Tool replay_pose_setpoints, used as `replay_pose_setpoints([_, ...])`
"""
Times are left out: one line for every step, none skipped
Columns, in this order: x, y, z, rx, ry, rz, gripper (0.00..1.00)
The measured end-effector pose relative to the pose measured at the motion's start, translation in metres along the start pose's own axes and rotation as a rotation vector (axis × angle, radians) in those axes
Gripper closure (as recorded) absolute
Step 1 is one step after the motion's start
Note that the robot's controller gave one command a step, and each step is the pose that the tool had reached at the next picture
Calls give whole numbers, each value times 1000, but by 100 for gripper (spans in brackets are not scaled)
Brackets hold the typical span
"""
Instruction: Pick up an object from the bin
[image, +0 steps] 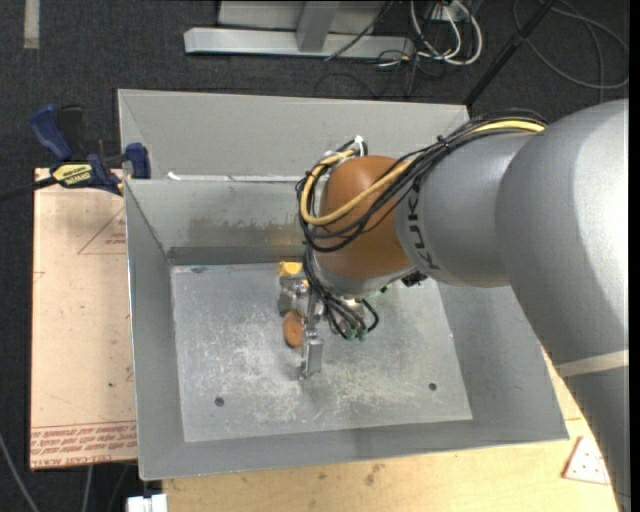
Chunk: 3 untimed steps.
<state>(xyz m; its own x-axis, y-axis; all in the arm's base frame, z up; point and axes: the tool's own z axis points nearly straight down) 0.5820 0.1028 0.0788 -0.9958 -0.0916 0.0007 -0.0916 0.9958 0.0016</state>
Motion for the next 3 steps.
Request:
replay_pose_setpoints([-3, -17, -10, 0, -2, 93, 0])
replay_pose_setpoints([-21, -11, -8, 0, -3, 19, 100])
replay_pose_setpoints([-21, -11, -8, 0, -3, 19, 100])
